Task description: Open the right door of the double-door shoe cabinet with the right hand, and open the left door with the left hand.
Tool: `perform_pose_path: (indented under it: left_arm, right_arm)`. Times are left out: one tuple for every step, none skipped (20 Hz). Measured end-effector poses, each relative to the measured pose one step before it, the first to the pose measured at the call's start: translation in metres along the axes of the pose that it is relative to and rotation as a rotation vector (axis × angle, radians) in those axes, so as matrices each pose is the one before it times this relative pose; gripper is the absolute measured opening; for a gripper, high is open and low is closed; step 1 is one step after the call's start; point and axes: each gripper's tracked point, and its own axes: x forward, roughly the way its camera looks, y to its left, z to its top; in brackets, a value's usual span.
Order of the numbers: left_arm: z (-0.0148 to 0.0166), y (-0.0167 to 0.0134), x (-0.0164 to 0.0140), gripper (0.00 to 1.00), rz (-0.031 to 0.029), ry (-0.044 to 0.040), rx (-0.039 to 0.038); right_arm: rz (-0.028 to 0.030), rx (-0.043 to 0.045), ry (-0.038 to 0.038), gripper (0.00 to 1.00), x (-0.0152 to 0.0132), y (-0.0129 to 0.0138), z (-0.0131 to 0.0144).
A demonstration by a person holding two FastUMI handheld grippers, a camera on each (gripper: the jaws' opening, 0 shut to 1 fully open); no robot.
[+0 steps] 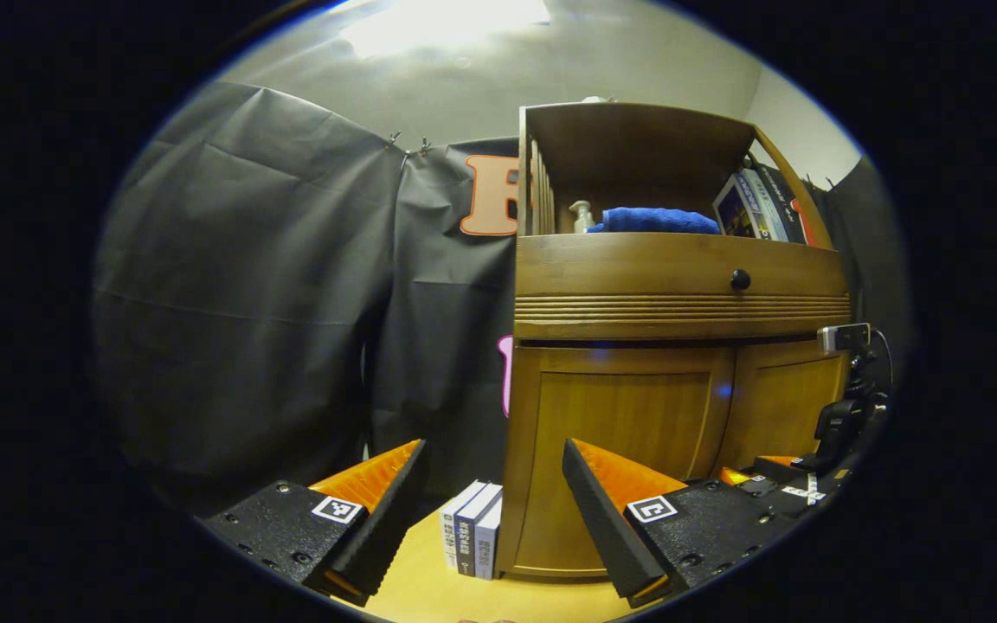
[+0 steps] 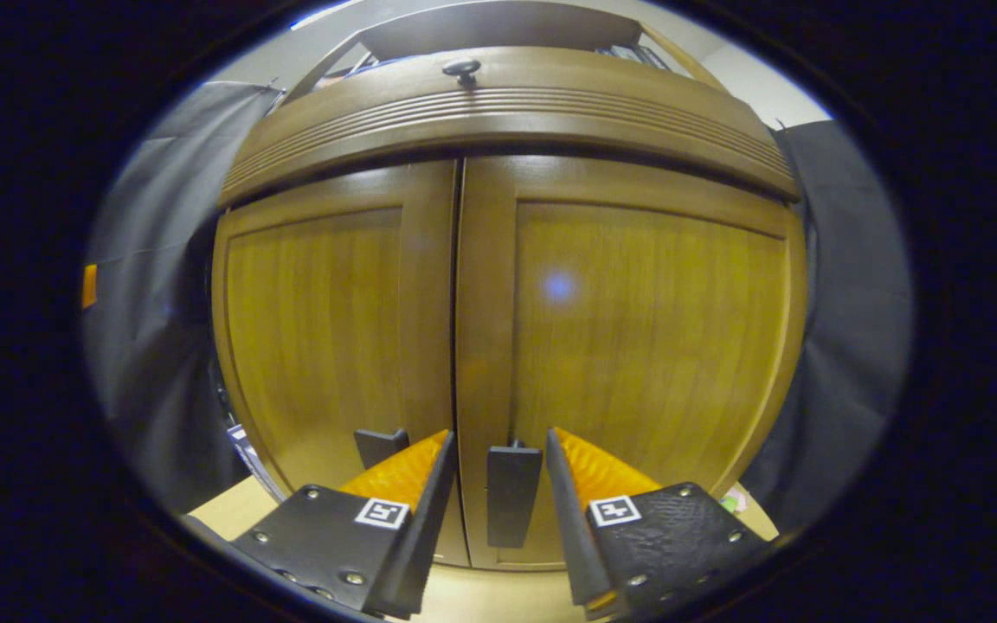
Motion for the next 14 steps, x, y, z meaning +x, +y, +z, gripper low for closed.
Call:
perform_pose_path:
  left_arm:
    - [-0.00002,0.00508,-0.00143,0.95,0.01445,0.00164,-0.00069]
    - [-0.00072,0.0041,-0.00119,0.96,0.01233,0.00164,-0.00169]
    - [-0.00033,0.00429,-0.00163,0.95,0.01131,0.00214,-0.00062]
    - [-0.00034,0.00379,-0.00177,0.96,0.01043,0.0022,-0.00062]
    - [0.00031,0.00361,-0.00101,0.92,0.0084,0.00086,-0.00137]
    - [-0.00088,0.00214,-0.00035,0.92,0.00638,0.00127,-0.0018]
    - [-0.00027,0.00098,-0.00013,0.92,0.0019,0.00205,-0.00186]
    - [-0.00072,-0.0003,-0.00189,0.92,-0.00212,0.00242,-0.00269]
    - [-0.00043,-0.00109,-0.00094,0.92,-0.00466,0.00303,-0.0037]
    - [-0.00067,-0.00224,-0.00069,0.95,-0.00746,0.00251,-0.00555]
    - [-0.00046,-0.00304,-0.00044,0.92,-0.01051,0.00213,-0.00693]
    - [-0.00082,-0.00245,-0.00106,0.92,-0.0104,0.00194,-0.00583]
    - [-0.00064,-0.00236,-0.00067,0.92,-0.00962,0.003,-0.00364]
    - [-0.00084,-0.00271,-0.00049,0.92,-0.0105,0.0028,-0.00406]
  right_arm:
    - [-0.04095,-0.01063,0.00864,0.61,0.00342,-0.00648,-0.00454]
    - [0.01789,0.00713,0.00541,0.46,0.00268,0.00329,-0.00084]
    - [-0.02578,-0.00283,0.01009,0.46,-0.0071,-0.00659,0.00267]
    - [-0.0011,0.02141,-0.00057,0.37,0.01331,0.0006,-0.00733]
    - [-0.00626,0.00309,0.00788,0.27,-0.00809,0.00021,0.00314]
    - [-0.00442,0.00708,0.00526,0.31,0.00092,-0.00071,-0.00028]
    - [-0.00515,0.01051,0.00306,0.28,-0.00047,-0.0004,0.00088]
    - [-0.00422,0.00732,0.00546,0.25,0.00024,0.0001,-0.00075]
    - [-0.00104,-0.00067,0.0025,0.25,-0.00163,-0.00019,0.00112]
    - [-0.00026,0.00004,0.00023,0.26,-0.00099,-0.00033,-0.00017]
    - [-0.0023,0.00366,-0.00174,0.25,-0.002,-0.001,0.00117]
    - [-0.00443,0.00386,-0.00317,0.26,-0.00369,-0.00092,-0.00116]
    - [-0.00543,0.00105,-0.00175,0.25,-0.00536,-0.00155,-0.00165]
    - [-0.00465,0.00047,-0.00189,0.25,-0.00685,-0.0017,-0.00206]
